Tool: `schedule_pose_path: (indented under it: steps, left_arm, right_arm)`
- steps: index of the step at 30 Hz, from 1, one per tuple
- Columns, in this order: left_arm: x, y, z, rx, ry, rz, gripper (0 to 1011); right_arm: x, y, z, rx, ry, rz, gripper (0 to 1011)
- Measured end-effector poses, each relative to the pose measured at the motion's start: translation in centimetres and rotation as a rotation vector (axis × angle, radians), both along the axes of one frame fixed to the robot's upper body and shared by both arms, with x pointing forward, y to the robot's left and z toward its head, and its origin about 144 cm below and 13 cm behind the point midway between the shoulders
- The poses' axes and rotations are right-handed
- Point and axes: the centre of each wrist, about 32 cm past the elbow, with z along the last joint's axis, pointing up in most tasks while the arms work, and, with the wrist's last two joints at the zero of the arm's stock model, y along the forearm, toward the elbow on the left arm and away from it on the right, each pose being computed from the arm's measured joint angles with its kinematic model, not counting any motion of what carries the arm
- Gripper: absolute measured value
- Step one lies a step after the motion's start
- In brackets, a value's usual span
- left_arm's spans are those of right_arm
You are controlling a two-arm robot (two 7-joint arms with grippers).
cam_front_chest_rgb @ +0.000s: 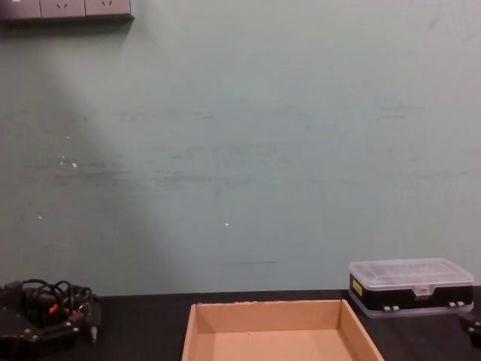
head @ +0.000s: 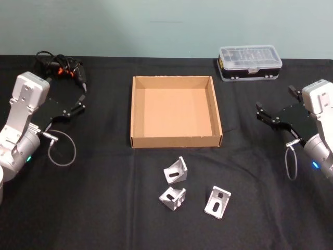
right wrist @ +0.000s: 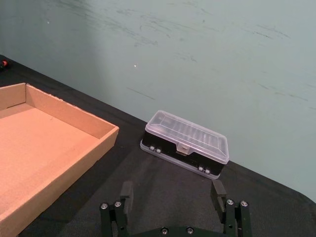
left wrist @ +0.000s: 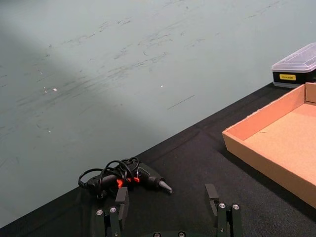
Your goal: Use one hand to pick up the angle iron from the table and place it into the box.
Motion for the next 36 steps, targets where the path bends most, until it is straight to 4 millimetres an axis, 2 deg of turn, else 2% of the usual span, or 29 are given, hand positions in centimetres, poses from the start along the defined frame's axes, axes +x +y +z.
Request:
schedule_pose_path:
  steps: [36]
  left_arm:
    - [0.00,0.00,0.00,0.000,0.000,0.000,1000]
  right_arm:
    - [0.00,0.00,0.00,0.000,0.000,0.000,1003]
